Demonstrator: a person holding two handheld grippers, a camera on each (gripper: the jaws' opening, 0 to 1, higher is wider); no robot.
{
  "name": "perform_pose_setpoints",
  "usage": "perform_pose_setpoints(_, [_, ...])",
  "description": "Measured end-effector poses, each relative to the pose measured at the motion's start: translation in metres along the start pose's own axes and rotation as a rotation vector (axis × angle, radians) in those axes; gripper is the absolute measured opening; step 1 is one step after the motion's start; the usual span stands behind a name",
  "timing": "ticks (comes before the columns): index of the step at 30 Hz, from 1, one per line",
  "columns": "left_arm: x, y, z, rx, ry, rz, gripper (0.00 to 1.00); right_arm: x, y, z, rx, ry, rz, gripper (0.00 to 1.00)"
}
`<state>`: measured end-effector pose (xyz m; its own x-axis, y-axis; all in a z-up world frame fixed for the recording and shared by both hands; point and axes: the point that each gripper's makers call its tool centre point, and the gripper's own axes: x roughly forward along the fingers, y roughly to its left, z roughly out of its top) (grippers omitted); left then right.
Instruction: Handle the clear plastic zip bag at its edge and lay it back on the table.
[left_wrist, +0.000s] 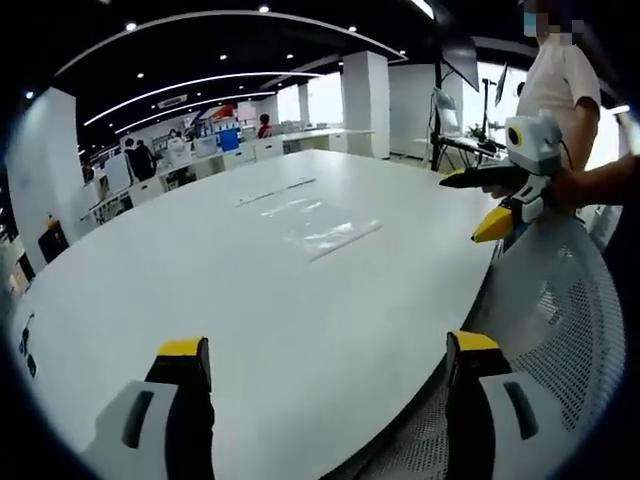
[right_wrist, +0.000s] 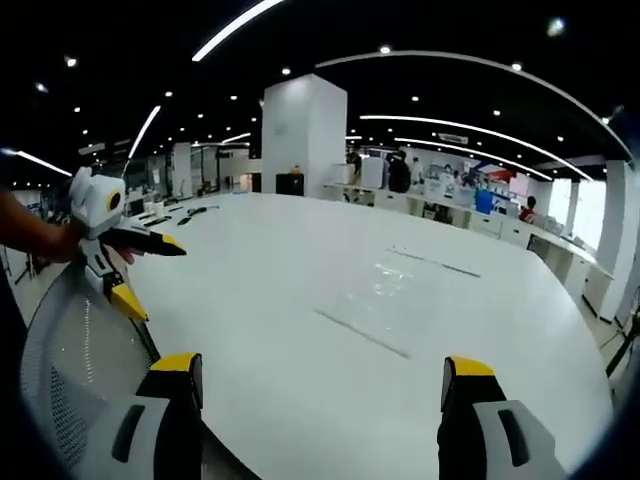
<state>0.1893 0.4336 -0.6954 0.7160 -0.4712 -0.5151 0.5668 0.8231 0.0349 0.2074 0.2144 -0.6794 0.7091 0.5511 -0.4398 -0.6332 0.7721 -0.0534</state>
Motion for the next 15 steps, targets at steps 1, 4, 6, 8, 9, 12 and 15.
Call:
perform_pose_setpoints(1, [0.0,0.001,0.0,-0.008,-0.007,0.004,0.97,-0.001,0.0,0.001,0.0,-0.002,-0.003,1.0])
perform_pose_setpoints(4, [0.0,0.001,0.0,-0.024,-0.024,0.012,0.97,-0.003,-0.001,0.005,0.02,-0.024,-0.019,1.0])
perform_pose_setpoints(6, [-0.001,0.003,0.0,-0.027,-0.033,0.029,0.96,-0.004,0.0,0.008,0.017,-0.041,-0.036,1.0])
perform_pose_setpoints(8, [-0.002,0.005,0.003,-0.018,-0.046,0.048,0.96,-0.005,-0.002,0.008,-0.004,-0.048,-0.057,1.0])
perform_pose_setpoints(9, [-0.002,0.007,0.004,-0.019,-0.054,0.055,0.96,-0.005,-0.003,0.008,-0.018,-0.052,-0.064,1.0])
perform_pose_setpoints(12, [-0.002,0.01,0.005,-0.023,-0.068,0.076,0.95,-0.005,-0.002,0.006,-0.033,-0.06,-0.076,1.0])
perform_pose_setpoints(15, [0.0,0.011,0.001,-0.001,-0.064,0.089,0.93,-0.003,0.001,0.004,-0.05,-0.055,-0.072,0.99])
